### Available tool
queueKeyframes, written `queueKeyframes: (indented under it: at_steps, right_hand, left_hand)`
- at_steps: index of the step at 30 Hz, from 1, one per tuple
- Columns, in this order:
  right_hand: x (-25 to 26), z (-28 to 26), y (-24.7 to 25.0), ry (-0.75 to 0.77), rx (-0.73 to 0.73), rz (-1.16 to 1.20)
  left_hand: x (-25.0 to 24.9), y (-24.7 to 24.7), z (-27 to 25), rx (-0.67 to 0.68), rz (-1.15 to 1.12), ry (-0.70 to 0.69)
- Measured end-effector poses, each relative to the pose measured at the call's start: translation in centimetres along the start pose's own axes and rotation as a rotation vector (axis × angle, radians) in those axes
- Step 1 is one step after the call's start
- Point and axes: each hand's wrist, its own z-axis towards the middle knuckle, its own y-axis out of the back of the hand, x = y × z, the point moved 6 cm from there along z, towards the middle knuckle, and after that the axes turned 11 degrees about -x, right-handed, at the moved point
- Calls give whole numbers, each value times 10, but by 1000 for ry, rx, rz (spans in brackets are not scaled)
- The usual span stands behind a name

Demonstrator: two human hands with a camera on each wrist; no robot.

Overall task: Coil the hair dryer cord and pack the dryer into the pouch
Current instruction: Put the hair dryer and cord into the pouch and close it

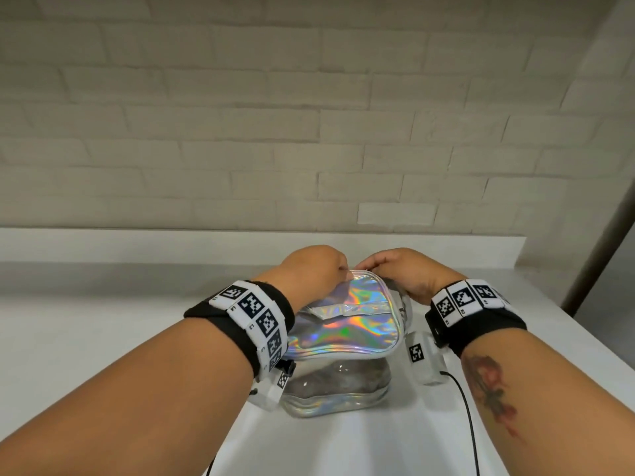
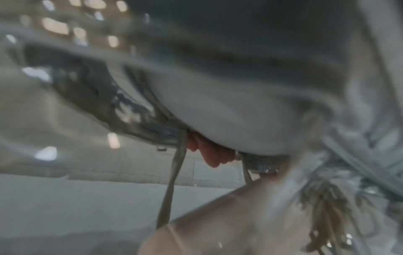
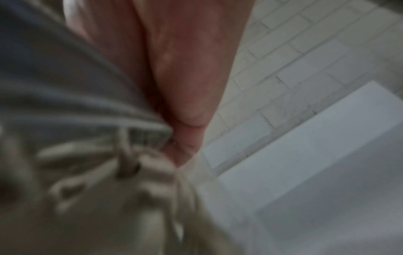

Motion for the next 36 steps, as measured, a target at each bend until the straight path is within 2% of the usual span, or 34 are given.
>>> queueKeyframes:
  at_steps: [5, 7, 15, 23, 27, 29, 31, 34, 36]
  right_hand:
    - [20, -7, 23, 258, -177, -532]
    - [25, -16, 28, 324, -259, -656]
    - [20, -68, 23, 490, -497, -634]
    - [27, -107, -32, 470, -500, -543]
    - [39, -115, -79, 513, -347, -603]
    - [43, -113, -84, 500, -295, -639]
    - [50, -106, -67, 476, -300, -588]
    - [64, -85, -25, 508, -388, -516]
    - [64, -59, -9, 504, -370, -587]
  left_hand:
    - [3, -1, 5, -21, 51, 9]
    - [11, -1, 10, -16, 40, 47]
    - [62, -4, 33, -27, 90, 223]
    - [68, -12, 41, -11, 152, 225]
    - [59, -17, 43, -21, 146, 204]
    - [51, -16, 44, 7, 151, 153]
    - [50, -2, 39, -9, 53, 167]
    - [67, 21, 21, -31, -250, 312]
    - [82, 22, 0, -20, -506, 398]
